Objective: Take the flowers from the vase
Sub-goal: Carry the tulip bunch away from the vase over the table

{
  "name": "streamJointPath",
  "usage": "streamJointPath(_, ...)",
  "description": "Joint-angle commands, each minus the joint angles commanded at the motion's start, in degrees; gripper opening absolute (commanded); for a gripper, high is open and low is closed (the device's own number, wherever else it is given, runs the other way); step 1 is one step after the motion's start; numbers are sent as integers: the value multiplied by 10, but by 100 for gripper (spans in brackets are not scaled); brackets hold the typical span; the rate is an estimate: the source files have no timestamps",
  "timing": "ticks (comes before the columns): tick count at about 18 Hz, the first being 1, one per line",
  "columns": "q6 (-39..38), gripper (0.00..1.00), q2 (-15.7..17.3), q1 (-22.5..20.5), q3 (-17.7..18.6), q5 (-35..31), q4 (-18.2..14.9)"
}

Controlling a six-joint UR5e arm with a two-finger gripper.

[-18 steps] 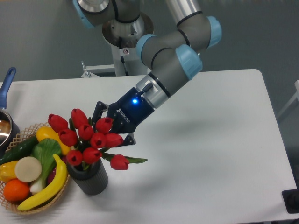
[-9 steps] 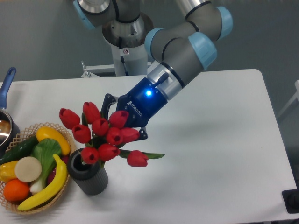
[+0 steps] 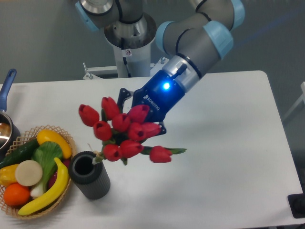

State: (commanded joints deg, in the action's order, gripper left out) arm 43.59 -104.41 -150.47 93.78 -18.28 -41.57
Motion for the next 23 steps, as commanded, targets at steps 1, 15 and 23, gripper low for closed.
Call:
streamJointPath(1, 0, 14, 0, -3, 0, 0, 0)
streamJointPath(15, 86, 15, 15, -57, 18, -164, -2)
streamJointPath(23, 184, 16, 60, -53, 92, -396, -2)
